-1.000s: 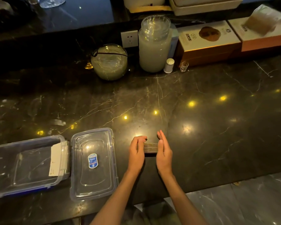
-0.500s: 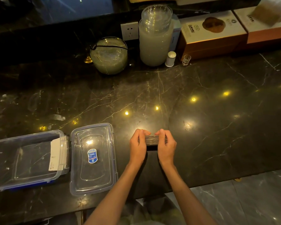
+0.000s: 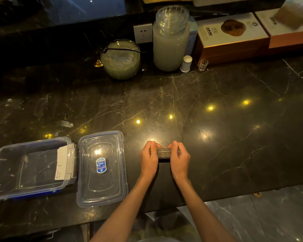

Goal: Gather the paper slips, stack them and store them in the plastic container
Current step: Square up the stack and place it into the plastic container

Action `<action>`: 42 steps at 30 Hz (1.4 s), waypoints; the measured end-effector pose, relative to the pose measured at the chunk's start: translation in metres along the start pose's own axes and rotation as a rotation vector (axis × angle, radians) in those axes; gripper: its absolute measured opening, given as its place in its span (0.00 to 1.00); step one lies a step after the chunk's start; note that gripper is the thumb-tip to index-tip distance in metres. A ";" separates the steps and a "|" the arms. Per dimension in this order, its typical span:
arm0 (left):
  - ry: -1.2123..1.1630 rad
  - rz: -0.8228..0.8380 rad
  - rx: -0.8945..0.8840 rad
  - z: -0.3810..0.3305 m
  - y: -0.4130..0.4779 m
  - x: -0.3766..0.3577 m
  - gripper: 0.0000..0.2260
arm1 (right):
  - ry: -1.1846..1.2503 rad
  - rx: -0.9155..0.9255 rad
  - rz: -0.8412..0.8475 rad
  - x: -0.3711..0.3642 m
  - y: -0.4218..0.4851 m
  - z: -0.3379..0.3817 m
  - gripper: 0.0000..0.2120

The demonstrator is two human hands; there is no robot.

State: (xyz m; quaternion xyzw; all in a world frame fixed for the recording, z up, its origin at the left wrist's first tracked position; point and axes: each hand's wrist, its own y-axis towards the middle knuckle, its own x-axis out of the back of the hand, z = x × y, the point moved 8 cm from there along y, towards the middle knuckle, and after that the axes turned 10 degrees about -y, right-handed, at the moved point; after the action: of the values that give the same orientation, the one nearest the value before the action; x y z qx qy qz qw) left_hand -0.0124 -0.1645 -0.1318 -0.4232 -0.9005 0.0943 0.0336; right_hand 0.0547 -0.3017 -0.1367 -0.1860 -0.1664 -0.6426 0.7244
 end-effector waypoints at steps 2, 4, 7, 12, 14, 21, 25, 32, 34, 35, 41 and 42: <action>-0.005 -0.016 -0.030 -0.006 0.001 0.003 0.14 | -0.004 0.016 -0.011 0.001 0.001 0.003 0.15; 0.012 -0.007 -0.037 -0.007 0.000 0.003 0.14 | -0.007 0.015 -0.011 0.001 0.000 0.000 0.15; 0.047 0.031 -0.008 0.000 -0.003 0.002 0.13 | -0.005 0.014 0.005 -0.001 -0.005 -0.007 0.16; 0.050 0.053 0.000 0.006 0.000 0.004 0.14 | -0.004 -0.001 -0.001 -0.004 -0.005 -0.010 0.15; 0.055 0.054 -0.001 0.006 0.000 0.004 0.13 | -0.013 -0.012 0.002 -0.005 -0.005 -0.010 0.14; 0.064 0.075 0.001 0.012 0.000 0.006 0.13 | -0.021 -0.005 -0.025 -0.006 -0.005 -0.013 0.15; 0.067 0.075 -0.005 0.013 0.001 0.006 0.13 | -0.023 -0.026 -0.023 -0.006 -0.005 -0.014 0.15; 0.103 -0.019 0.061 0.001 0.005 0.007 0.14 | -0.060 -0.215 -0.045 -0.008 0.000 -0.003 0.18; 0.244 -0.062 0.065 -0.010 0.007 0.012 0.15 | -0.074 -0.331 0.023 -0.014 -0.001 -0.002 0.18; 0.368 -0.087 0.063 -0.018 0.008 0.018 0.16 | -0.077 -0.400 0.076 -0.019 -0.005 -0.001 0.19; 0.753 -0.033 0.154 -0.068 0.016 0.072 0.15 | 0.081 -0.573 0.565 -0.058 -0.064 0.044 0.21; 0.779 -0.027 0.169 -0.075 0.016 0.086 0.15 | 0.068 -0.520 0.668 -0.066 -0.073 0.055 0.22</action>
State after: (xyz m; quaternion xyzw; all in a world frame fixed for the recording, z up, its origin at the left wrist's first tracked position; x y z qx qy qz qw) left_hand -0.0446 -0.0781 -0.0628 -0.4114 -0.8149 0.0000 0.4083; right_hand -0.0258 -0.2254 -0.1164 -0.3849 0.0948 -0.3988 0.8269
